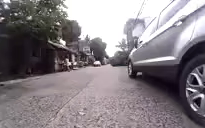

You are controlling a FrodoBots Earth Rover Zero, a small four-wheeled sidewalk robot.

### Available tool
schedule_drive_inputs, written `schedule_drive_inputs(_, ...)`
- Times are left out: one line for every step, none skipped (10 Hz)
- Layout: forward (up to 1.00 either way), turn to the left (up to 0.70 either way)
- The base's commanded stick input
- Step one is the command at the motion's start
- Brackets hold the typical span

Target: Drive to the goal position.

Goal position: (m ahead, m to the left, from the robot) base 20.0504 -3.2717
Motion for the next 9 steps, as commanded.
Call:
schedule_drive_inputs(0.7,0.0)
schedule_drive_inputs(0.7,0.0)
schedule_drive_inputs(0.7,0.0)
schedule_drive_inputs(0.7,0.0)
schedule_drive_inputs(0.7,0.0)
schedule_drive_inputs(0.7,0.0)
schedule_drive_inputs(0.7,0.0)
schedule_drive_inputs(0.7,0.0)
schedule_drive_inputs(0.7,0.0)
